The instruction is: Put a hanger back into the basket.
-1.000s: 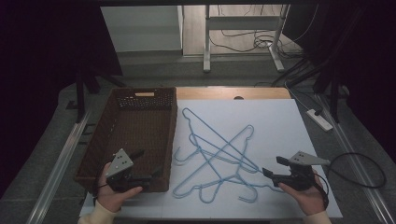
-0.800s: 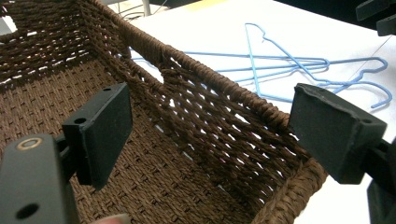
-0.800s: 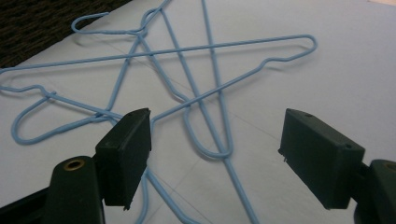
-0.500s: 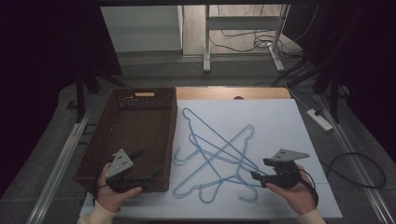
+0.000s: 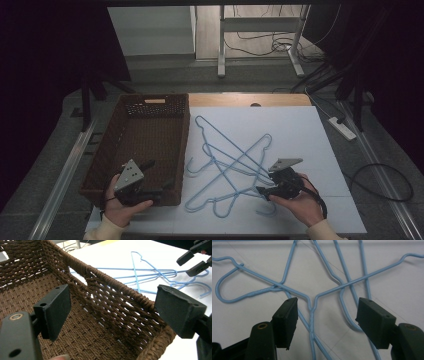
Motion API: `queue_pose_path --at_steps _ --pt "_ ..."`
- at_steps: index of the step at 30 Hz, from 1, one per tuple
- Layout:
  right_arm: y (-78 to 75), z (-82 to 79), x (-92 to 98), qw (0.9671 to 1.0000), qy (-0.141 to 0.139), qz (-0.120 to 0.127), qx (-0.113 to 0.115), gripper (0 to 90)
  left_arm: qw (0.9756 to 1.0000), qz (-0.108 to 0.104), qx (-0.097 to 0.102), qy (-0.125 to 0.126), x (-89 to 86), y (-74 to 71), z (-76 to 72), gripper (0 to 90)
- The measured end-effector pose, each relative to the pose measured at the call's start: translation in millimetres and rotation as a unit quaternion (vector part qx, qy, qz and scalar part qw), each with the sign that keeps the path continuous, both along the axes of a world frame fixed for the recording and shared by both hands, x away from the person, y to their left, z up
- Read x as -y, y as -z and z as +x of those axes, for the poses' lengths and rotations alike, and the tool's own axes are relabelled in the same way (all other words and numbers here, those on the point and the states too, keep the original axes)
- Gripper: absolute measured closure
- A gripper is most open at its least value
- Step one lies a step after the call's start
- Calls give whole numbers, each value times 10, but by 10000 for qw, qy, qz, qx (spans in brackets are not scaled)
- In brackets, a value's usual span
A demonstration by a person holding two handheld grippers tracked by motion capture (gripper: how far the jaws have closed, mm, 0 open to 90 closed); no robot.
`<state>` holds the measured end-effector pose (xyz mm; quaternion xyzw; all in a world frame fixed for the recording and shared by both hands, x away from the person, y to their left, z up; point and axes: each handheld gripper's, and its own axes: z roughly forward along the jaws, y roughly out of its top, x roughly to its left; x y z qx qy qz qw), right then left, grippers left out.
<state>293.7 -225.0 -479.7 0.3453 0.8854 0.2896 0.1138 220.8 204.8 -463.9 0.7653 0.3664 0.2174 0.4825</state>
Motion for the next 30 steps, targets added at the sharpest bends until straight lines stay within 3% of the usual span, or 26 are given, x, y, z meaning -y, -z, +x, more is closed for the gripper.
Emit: queue_pose_path --at_steps 22,26,30 --pt "132 64 -171 9984 -53 -443 -358 454 10000 26 -3 34 19 4 3 152" --pt "116 69 -180 9985 -73 -432 -325 467 10000 20 -8 35 19 5 4 151" --pt "131 82 -185 9979 -24 -476 -432 491 10000 25 -8 35 21 6 5 152"
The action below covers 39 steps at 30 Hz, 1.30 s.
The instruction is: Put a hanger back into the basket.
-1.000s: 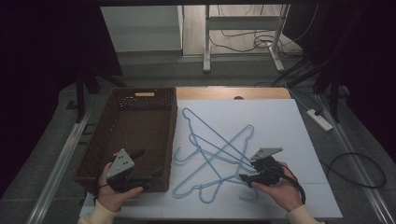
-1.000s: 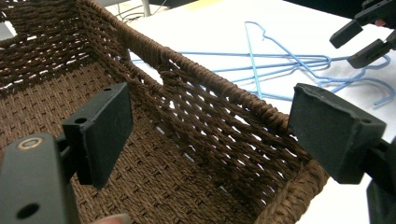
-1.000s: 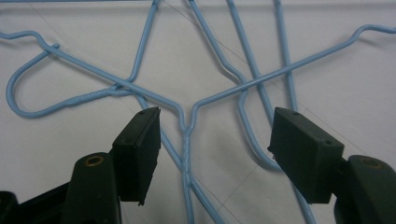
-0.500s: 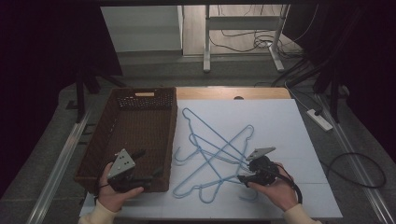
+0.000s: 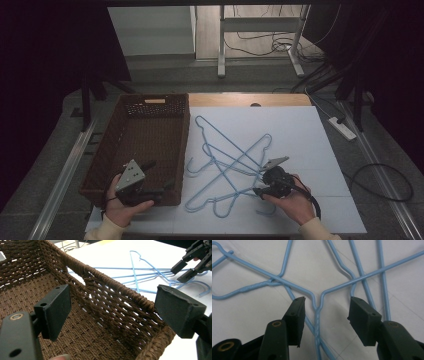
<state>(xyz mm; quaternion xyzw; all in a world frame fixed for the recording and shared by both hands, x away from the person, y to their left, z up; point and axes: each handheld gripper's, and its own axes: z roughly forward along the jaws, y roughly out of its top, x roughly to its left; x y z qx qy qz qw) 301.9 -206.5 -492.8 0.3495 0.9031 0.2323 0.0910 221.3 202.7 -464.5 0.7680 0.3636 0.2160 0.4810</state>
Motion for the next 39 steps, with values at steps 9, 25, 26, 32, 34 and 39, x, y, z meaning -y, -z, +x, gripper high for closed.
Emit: queue_pose_path --at_steps 9,25,26,32,34,39 --pt "36 27 -70 9996 -2 -203 -216 595 10000 7 2 8 3 0 1 151" --pt "53 60 -161 9971 241 -507 -516 762 10000 9 3 10 4 -1 2 151" --pt "48 64 -173 9966 290 -545 -551 773 10000 9 3 10 4 -1 2 151" --pt "31 110 -196 9940 560 -546 -763 791 10000 9 7 14 6 -2 2 151" --pt "26 124 -182 9933 613 -405 -896 794 10000 9 8 16 6 -2 2 151" --pt "-19 146 -130 9931 727 -31 -916 805 10000 4 10 15 3 -2 4 151"
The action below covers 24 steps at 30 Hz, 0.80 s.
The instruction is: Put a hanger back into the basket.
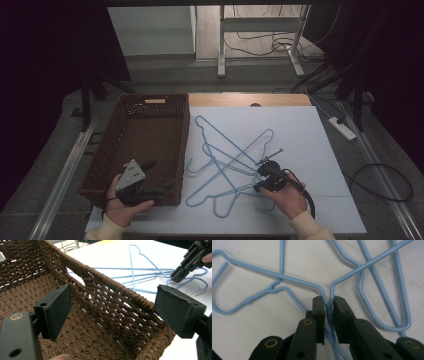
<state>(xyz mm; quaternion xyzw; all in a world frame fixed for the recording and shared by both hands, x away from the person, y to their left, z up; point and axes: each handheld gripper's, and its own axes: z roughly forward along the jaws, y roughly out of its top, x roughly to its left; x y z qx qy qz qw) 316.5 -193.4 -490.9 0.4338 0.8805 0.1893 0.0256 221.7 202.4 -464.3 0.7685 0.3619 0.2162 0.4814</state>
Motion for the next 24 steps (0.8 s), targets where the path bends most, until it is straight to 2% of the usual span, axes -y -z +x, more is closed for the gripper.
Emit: queue_pose_path --at_steps 1,2,4,10,19,24 --pt "-13 3 11 10000 36 57 9 853 10000 0 0 0 0 0 0 151" --pt "-13 3 11 10000 36 57 9 853 10000 3 1 2 1 0 0 151" --pt "-52 3 40 9997 80 213 85 858 10000 2 -3 3 3 0 1 151" --pt "-51 -1 38 9998 62 188 53 862 10000 0 -1 0 5 0 1 151" --pt "-94 6 98 9988 239 418 65 863 10000 15 66 24 31 -25 -24 152" --pt "-156 19 162 9975 278 642 52 865 9996 166 193 88 103 -72 -68 154"
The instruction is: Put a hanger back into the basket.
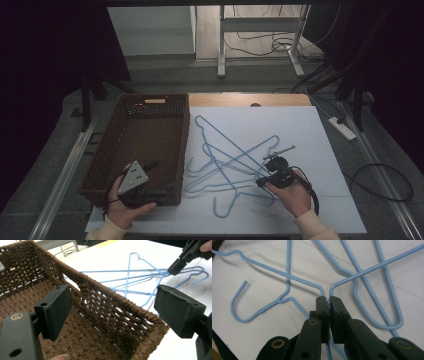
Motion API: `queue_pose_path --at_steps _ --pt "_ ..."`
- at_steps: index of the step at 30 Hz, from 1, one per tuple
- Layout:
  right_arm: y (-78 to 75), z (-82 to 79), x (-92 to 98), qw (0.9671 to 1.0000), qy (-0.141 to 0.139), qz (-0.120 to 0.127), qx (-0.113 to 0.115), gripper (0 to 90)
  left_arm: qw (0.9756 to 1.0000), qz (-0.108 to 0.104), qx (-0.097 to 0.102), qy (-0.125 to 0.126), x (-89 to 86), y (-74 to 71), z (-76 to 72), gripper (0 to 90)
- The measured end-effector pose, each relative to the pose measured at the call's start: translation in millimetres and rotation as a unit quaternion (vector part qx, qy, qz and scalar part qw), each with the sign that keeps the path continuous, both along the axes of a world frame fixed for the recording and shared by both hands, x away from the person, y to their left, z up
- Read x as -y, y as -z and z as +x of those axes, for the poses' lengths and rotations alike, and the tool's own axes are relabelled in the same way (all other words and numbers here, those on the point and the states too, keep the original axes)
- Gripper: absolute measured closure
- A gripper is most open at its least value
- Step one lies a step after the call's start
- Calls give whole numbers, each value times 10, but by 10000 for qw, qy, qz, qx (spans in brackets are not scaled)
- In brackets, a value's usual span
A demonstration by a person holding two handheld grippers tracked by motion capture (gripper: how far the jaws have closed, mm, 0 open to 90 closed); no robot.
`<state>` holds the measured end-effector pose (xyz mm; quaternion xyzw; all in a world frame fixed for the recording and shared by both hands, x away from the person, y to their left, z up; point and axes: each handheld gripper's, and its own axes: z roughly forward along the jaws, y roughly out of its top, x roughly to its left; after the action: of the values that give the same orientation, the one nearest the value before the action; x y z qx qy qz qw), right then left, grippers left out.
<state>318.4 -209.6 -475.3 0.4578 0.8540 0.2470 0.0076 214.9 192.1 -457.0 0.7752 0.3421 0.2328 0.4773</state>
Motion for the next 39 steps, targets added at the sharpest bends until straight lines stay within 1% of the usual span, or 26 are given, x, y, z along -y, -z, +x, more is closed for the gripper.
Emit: queue_pose_path --at_steps 4,5,6,7,8,9,10,12,13,14,17,18,19,21,24,26,30,31,32,33,34,35,36,37,38,39 --pt "-42 -2 32 10000 -22 44 27 865 9998 167 69 63 108 -56 -45 158" --pt "-47 -3 34 10000 -23 38 16 865 9997 238 44 61 179 -97 -59 163" --pt "-47 -3 34 10000 -23 38 16 865 9997 238 44 61 179 -97 -59 168" --pt "-51 -5 34 10000 -37 36 21 865 9995 305 38 114 272 -147 -79 173" --pt "-51 -5 34 10000 -37 36 21 865 9995 305 38 114 272 -147 -79 176" --pt "-50 -5 34 10000 -63 34 36 865 9992 371 18 172 327 -174 -88 176" --pt "-56 -9 36 10000 -72 29 40 865 9987 453 -33 226 389 -198 -95 177" --pt "-59 -10 38 10000 -82 33 41 865 9979 535 -150 346 521 -230 -96 179" --pt "-71 -15 44 9999 -91 44 57 865 9962 649 -289 498 668 -235 -79 182" --pt "-71 -15 44 9999 -91 44 57 865 9962 649 -289 498 668 -235 -79 183" --pt "-88 -24 54 9999 -111 57 64 865 9922 906 -496 699 888 -192 -50 185" --pt "-91 -25 58 9999 -129 63 71 865 9912 954 -554 732 962 -165 -39 186" --pt "-92 -25 63 9998 -152 56 87 865 9895 1053 -614 777 1027 -142 -24 188" --pt "-98 -28 68 9998 -161 56 85 865 9875 1133 -691 845 1160 -84 1 196" --pt "-102 -30 69 9998 -178 51 81 865 9830 1326 -791 990 1340 -10 41 203" --pt "-104 -34 65 9998 -183 44 65 865 9810 1384 -864 1048 1441 35 76 206" --pt "-111 -41 63 9998 -188 43 55 865 9770 1516 -991 1123 1601 117 153 214" --pt "-112 -44 65 9998 -195 42 67 865 9756 1565 -1057 1120 1659 164 203 220" --pt "-112 -45 67 9998 -205 40 76 865 9756 1565 -1057 1120 1659 164 203 224" --pt "-112 -46 68 9998 -203 44 78 865 9742 1649 -1079 1101 1713 218 262 230" --pt "-112 -46 68 9998 -203 44 78 865 9742 1649 -1079 1101 1713 218 262 240" --pt "-111 -47 67 9997 -208 40 82 865 9740 1664 -1098 1079 1745 254 293 240" --pt "-111 -47 65 9997 -212 34 79 865 9731 1700 -1124 1076 1770 288 329 277" --pt "-111 -47 65 9997 -212 34 79 865 9723 1731 -1159 1057 1793 322 364 277" --pt "-112 -47 65 9997 -215 32 77 865 9709 1772 -1220 1049 1813 353 398 298" --pt "-113 -46 66 9997 -220 35 76 865 9679 1869 -1294 1069 1850 407 447 370"
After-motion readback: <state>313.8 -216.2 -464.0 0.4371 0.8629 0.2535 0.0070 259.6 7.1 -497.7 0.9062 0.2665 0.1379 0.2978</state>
